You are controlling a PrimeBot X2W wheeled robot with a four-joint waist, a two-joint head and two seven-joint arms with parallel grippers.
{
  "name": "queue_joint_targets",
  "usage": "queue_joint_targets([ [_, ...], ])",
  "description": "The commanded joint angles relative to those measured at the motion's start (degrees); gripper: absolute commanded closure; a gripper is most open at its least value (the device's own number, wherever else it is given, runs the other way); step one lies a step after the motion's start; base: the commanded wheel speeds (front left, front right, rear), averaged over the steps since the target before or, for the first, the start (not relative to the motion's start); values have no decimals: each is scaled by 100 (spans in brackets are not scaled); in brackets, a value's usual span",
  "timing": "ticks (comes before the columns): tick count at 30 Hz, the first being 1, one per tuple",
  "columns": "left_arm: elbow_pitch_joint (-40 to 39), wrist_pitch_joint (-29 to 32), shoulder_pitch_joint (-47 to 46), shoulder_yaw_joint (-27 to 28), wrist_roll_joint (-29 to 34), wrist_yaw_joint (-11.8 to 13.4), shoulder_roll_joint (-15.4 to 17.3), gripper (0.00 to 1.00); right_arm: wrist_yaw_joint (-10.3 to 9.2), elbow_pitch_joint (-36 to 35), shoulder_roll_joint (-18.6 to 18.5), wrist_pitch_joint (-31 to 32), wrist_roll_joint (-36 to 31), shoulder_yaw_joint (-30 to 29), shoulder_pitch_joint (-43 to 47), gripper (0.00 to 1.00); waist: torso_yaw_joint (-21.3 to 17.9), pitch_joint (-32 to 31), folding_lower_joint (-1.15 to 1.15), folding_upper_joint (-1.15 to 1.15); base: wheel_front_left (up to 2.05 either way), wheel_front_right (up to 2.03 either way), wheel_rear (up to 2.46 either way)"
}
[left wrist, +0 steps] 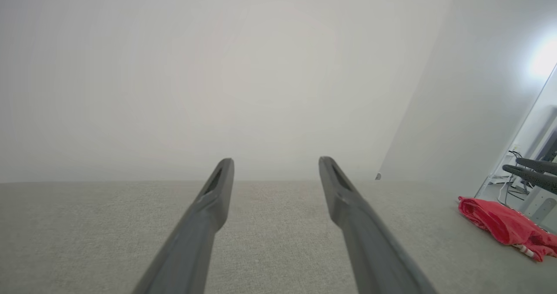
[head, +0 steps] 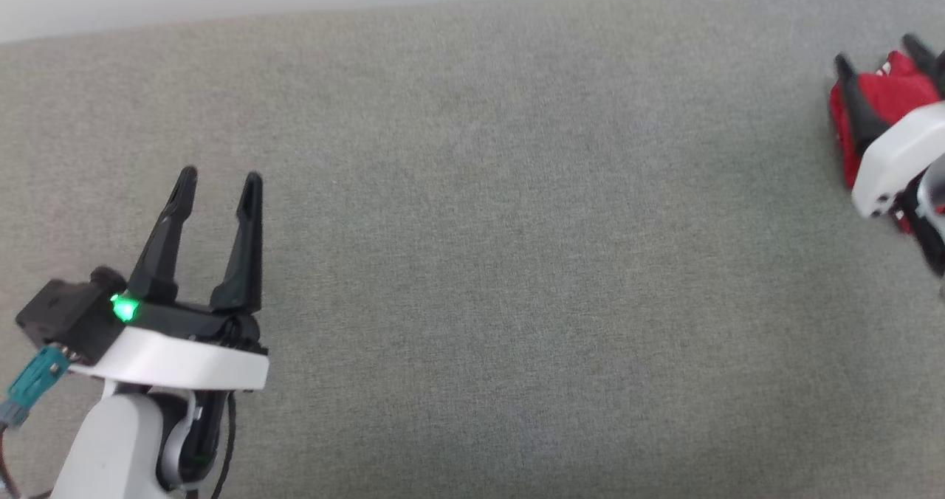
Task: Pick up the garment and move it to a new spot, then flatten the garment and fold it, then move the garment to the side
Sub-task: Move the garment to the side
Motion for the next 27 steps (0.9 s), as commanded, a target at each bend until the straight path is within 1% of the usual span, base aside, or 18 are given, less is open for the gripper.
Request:
queue_joint_targets([
  [1,-30,-28,137,75,25,-19,17,0,-4,-91,12,-112,100,105,168,0,43,-136,0,0,0,0,0],
  [7,-95,-28,584,351,119,-20,-6,0,-4,-418,58,-435,357,275,658,0,130,-403,0,0,0,0,0],
  [14,-147,-28,1085,557,182,-20,-5,0,-4,-780,146,-621,496,215,1272,0,206,-668,0,0,0,0,0],
  [16,-182,-28,1254,639,187,-19,-48,0,-4,-967,171,-643,534,167,1521,0,238,-758,0,0,0,0,0],
  [22,-263,-28,1729,908,244,-20,-142,0,-4,-1771,257,-646,460,-364,2357,0,343,-982,0,0,0,0,0],
  [27,-283,-28,2095,1110,261,-19,-228,0,-4,-2480,428,-647,276,-866,3150,0,418,-1159,0,0,0,0,0],
])
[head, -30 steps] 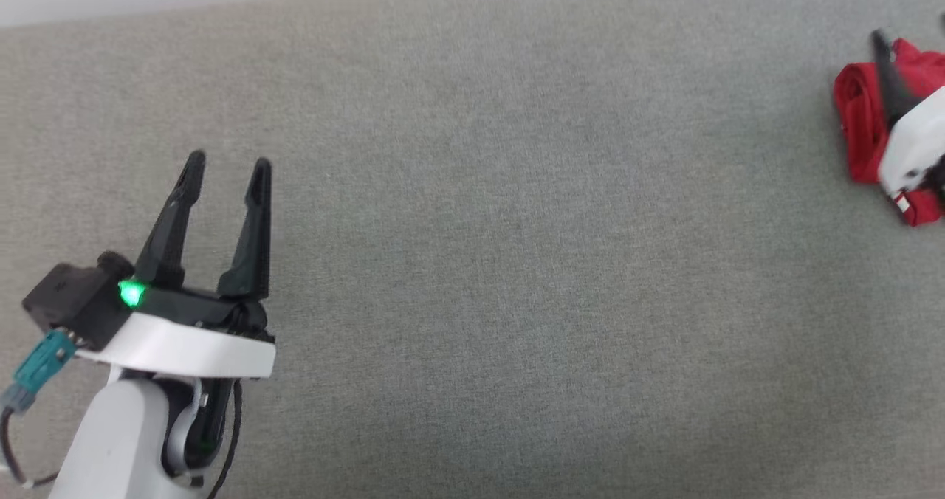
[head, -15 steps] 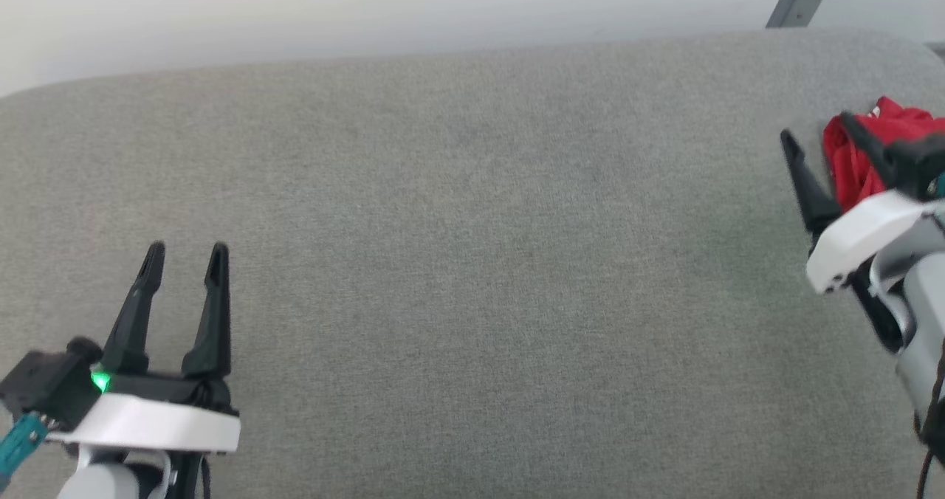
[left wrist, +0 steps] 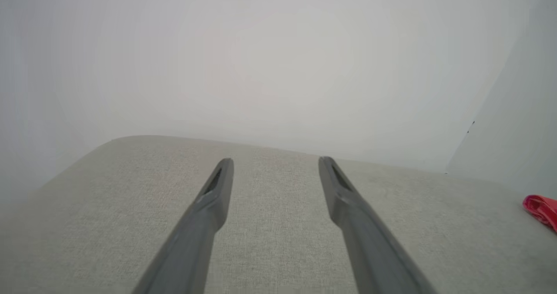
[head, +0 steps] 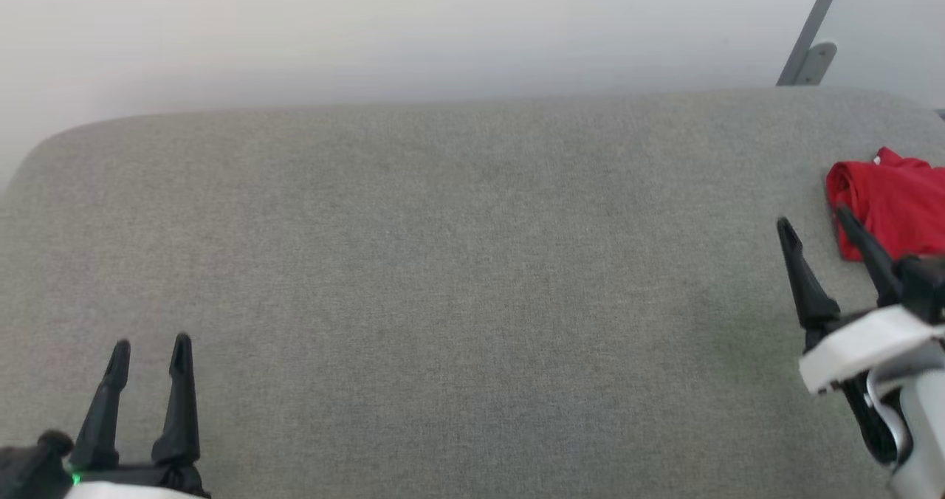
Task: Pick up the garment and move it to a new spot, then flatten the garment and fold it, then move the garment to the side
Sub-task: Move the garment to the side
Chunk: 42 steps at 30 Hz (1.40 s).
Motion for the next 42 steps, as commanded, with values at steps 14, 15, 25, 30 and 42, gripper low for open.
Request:
queue_joint_targets([
  [14,-61,-28,774,359,16,-19,-271,0,-3,-1026,535,-21,-205,-964,1599,0,187,-465,0,0,0,0,0],
  [15,-51,-28,805,361,26,-20,-283,0,-3,-1073,554,-22,-224,-1004,1661,0,203,-478,0,0,0,0,0],
  [25,-10,-28,939,442,10,-19,-397,0,-3,-1377,945,-22,-290,-1317,2170,0,288,-532,0,0,0,0,0],
  [30,-3,-28,968,451,-13,-20,-425,0,-3,-1505,1145,-22,-331,-1470,2396,0,300,-547,0,0,0,0,0],
  [42,20,-28,957,406,-12,-19,-395,0,-3,-1689,1357,-23,-404,-1569,2655,0,266,-521,0,0,0,0,0],
])
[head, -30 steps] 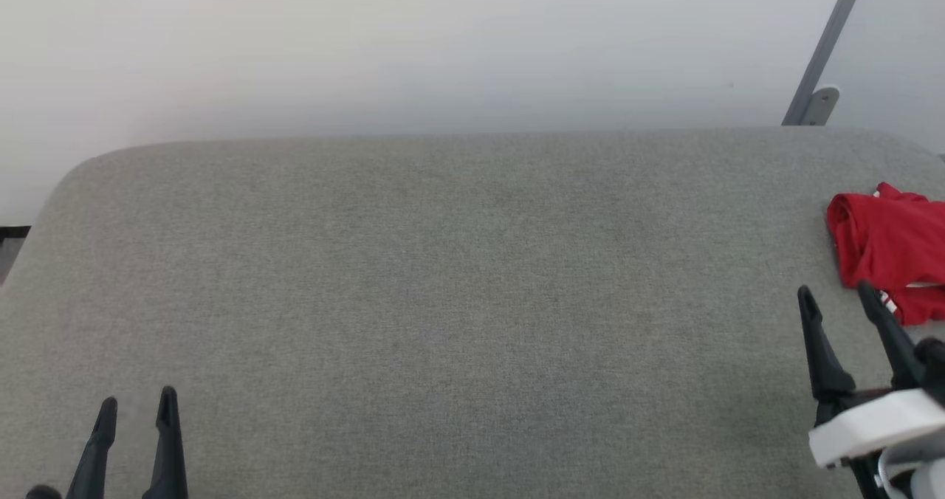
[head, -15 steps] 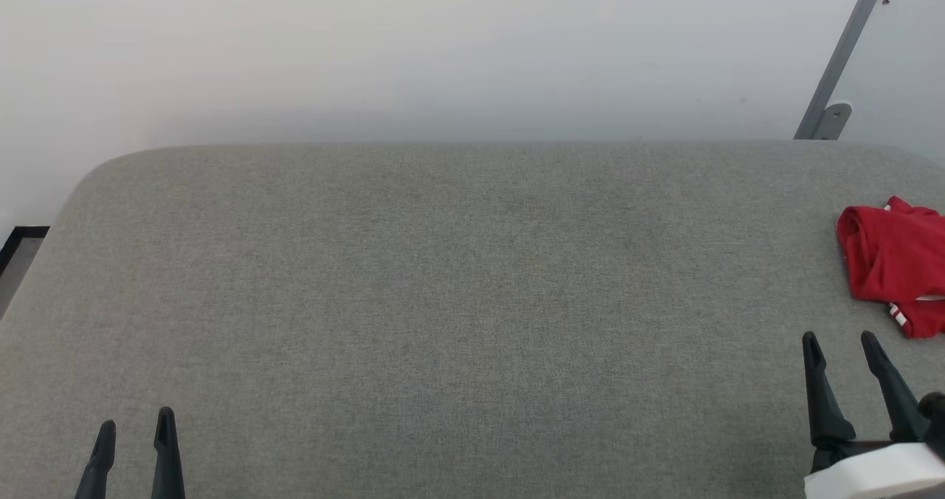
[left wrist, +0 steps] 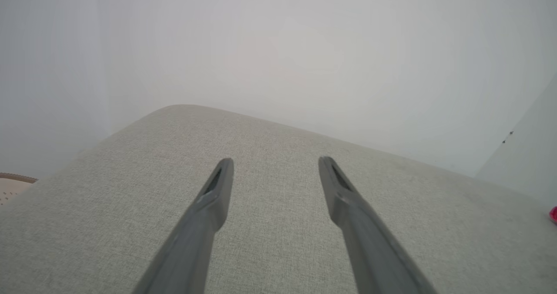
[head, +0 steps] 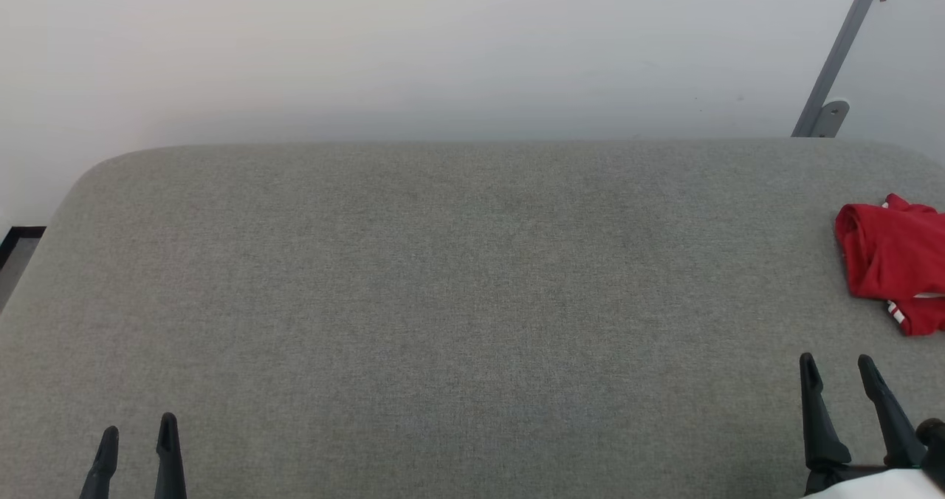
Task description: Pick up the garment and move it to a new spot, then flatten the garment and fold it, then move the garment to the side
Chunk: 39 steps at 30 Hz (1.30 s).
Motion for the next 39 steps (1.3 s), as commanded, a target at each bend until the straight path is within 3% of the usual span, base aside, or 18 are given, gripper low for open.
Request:
queue_joint_targets([
  [1,6,-28,10,-13,25,-19,14,0,-2,-35,30,-23,-25,-14,79,0,-2,1,0,0,0,0,0],
  [39,300,-28,-85,-350,613,-20,254,0,-2,-128,124,-23,-65,-17,280,0,213,-67,0,0,0,0,0],
])
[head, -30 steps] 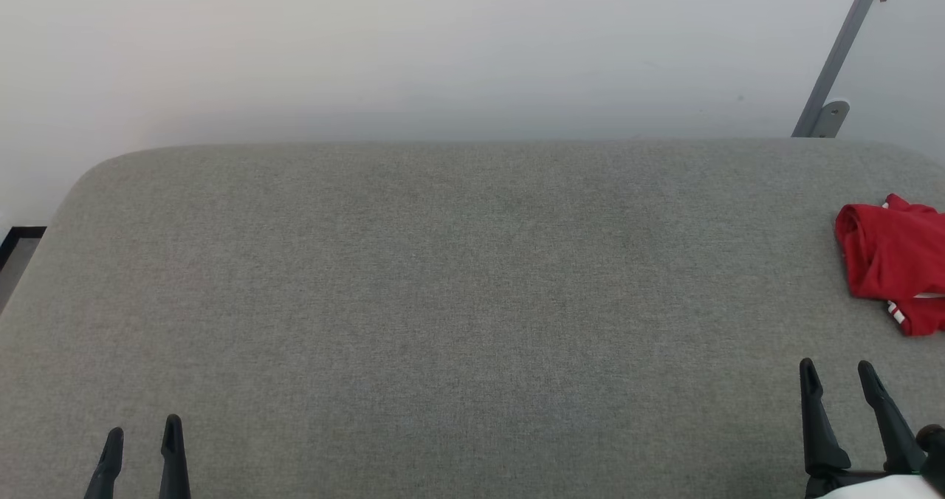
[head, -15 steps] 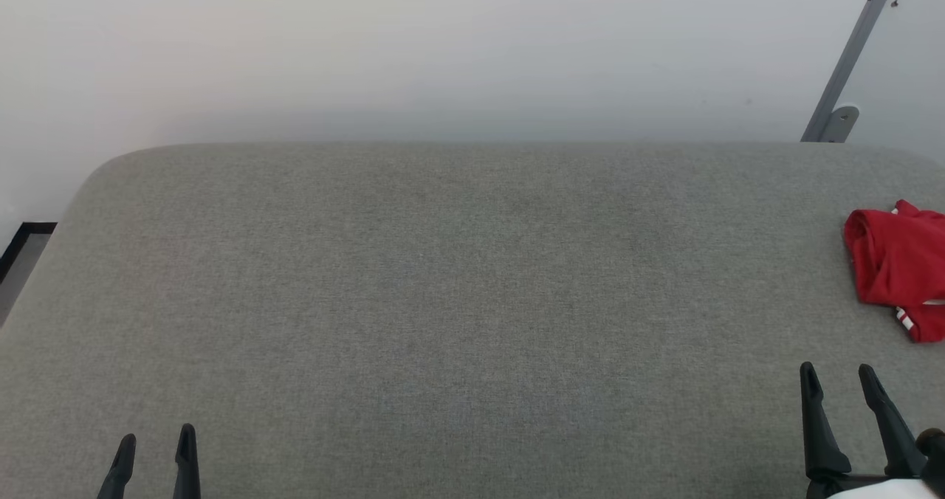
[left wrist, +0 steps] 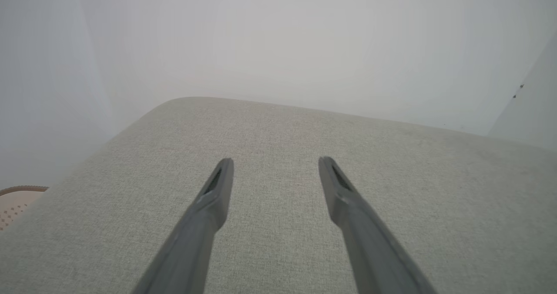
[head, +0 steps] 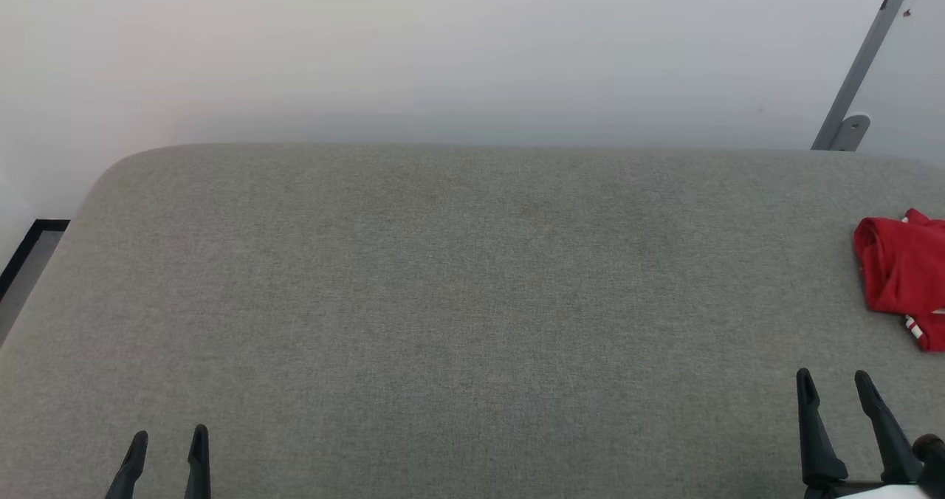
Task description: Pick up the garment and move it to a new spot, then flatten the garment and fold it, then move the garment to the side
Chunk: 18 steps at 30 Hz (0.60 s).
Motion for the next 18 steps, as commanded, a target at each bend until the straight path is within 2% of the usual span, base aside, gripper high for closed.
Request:
queue_joint_targets([
  [1,1,-28,-52,-10,19,-20,29,0,-2,-36,27,-23,-5,4,68,0,7,-3,0,0,0,0,0],
  [10,-28,-28,-82,-68,67,-20,80,0,-2,13,44,-22,16,96,80,0,42,-24,0,0,0,0,0],
  [11,-3,2,-27,-70,41,1,60,100,0,37,38,0,10,84,52,100,42,-24,0,0,0,0,0],
  [16,264,21,22,-145,17,1,-128,100,0,293,135,20,27,97,125,100,41,-24,0,0,0,0,0],
  [18,281,74,-37,-142,-192,2,-149,100,0,308,147,85,236,88,74,100,34,-20,0,0,0,0,0],
])
